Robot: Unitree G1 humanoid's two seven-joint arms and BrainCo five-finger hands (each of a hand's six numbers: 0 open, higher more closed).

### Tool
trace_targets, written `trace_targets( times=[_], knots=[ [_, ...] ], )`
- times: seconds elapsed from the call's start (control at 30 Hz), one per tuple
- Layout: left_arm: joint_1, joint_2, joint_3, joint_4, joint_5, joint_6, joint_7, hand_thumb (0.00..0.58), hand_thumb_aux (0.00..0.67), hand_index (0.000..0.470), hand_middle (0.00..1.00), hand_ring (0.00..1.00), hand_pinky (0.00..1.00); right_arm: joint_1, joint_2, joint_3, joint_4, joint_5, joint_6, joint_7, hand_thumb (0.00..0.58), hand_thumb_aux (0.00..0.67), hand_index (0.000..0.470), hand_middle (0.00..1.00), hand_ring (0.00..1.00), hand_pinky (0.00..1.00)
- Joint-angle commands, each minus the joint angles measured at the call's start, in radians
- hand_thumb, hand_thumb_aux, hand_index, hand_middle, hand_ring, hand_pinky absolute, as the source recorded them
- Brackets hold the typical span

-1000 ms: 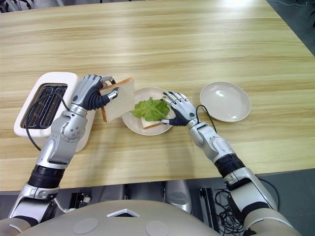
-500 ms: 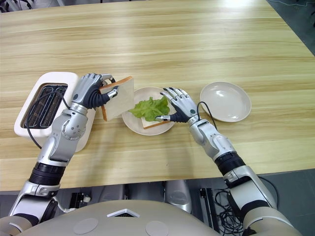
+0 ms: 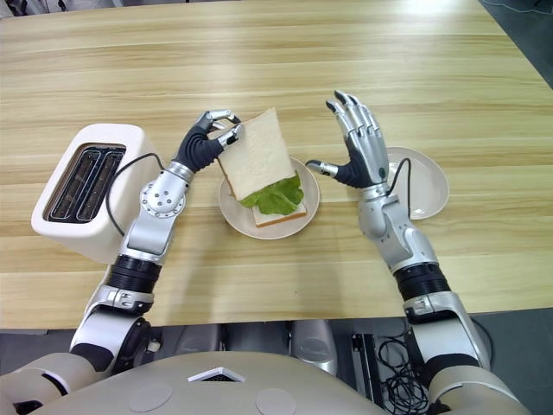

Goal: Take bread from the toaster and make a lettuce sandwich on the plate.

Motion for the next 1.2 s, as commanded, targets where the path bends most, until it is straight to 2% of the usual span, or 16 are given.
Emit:
trace_targets(
  times=[0.03,0.2,0.47,0.7,1.2],
  knots=[
    [0.004,-0.051,-0.014,0.100,-0.052,0.030,-0.018,0.580,0.670,0.460,1.00,1.00,1.00,0.010,0.018,0.003,0.016,-0.006,-0.022,-0.013,0.000,0.000,0.000,0.00,0.00,0.00],
    [0.031,-0.069,-0.027,0.152,-0.084,0.051,-0.077,0.580,0.670,0.460,1.00,1.00,1.00,0.018,0.024,0.003,0.020,-0.014,-0.021,-0.011,0.000,0.000,0.000,0.00,0.00,0.00],
    [-0.012,0.014,-0.069,0.227,-0.031,0.000,-0.117,0.580,0.670,0.460,1.00,1.00,1.00,0.035,0.038,0.010,0.019,-0.023,-0.023,-0.011,0.000,0.000,0.000,0.00,0.00,0.00],
    [-0.075,0.040,-0.093,0.319,0.009,-0.044,-0.103,0.580,0.670,0.460,1.00,1.00,1.00,0.030,0.043,0.007,0.026,-0.022,-0.031,-0.001,0.000,0.000,0.000,0.00,0.00,0.00],
    [-0.164,-0.007,-0.087,0.638,0.036,-0.166,-0.018,0.580,0.670,0.460,1.00,1.00,1.00,0.028,0.049,0.023,0.036,-0.039,-0.040,0.015,0.000,0.000,0.000,0.00,0.00,0.00]
  ],
)
